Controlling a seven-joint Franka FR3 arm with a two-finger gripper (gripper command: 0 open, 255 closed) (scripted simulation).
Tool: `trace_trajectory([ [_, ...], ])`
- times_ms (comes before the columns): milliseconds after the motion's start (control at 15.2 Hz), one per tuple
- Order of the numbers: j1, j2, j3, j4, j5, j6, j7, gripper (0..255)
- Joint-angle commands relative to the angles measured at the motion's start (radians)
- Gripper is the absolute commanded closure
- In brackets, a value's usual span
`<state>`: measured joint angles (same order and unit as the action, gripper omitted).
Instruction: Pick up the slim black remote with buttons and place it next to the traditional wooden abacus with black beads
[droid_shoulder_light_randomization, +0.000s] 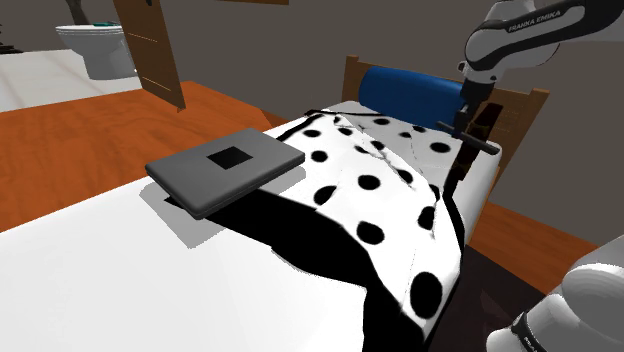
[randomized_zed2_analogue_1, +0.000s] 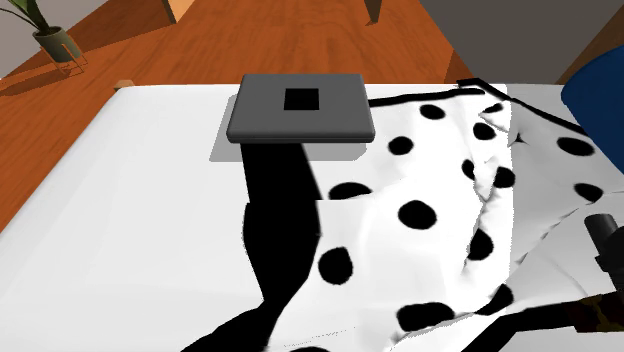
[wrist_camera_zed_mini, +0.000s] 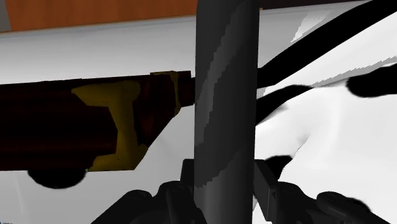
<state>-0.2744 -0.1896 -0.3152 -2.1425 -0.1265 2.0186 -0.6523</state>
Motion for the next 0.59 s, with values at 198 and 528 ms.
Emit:
trace_trajectory([
  [198,-0.001,0.018,-0.005,-0.05,0.001,0.067,0.0,255],
  [528,-0.002,0.042,-0.009,-0.095,0.004,0.136,-0.001,255],
])
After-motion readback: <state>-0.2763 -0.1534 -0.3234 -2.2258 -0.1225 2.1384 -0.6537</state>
